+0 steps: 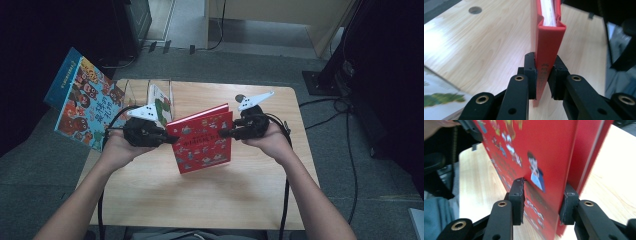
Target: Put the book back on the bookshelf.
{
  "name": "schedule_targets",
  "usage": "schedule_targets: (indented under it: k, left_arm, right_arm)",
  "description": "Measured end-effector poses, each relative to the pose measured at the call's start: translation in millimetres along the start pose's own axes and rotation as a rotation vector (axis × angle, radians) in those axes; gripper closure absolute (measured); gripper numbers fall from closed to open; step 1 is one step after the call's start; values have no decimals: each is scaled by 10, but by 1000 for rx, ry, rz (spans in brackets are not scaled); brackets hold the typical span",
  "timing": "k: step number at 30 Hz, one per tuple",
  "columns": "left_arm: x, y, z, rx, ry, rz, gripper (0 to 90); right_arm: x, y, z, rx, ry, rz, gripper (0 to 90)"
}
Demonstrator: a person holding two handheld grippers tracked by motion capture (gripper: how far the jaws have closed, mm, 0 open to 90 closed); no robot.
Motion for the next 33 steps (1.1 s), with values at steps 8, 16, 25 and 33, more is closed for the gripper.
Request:
schedule_targets:
  k: [8,16,25,33]
  left_arm:
    - [47,0,41,63,8,20,799]
    - [72,13,77,169,30,44,783]
    - [76,-76,107,230,23,43,758]
    - [98,-272,85,331,45,46,728]
  right_arm:
    - [-18,-10,-64,-27,45,1,618]
    - [15,-29,-119,-46,36,6,613]
    - [52,-19,-147,-73,23,21,618]
    - [65,23,-190,-80,12,29,591]
Point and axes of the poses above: each handheld gripper's, and its own axes: z roughly backward along the jaws, y roughly out of its underside, x roughly to its left, the point moved 9 cm from there along -z, roughly forward along the jaws, and after that the axes turned 9 degrees about -z, right-handed, at the moved point
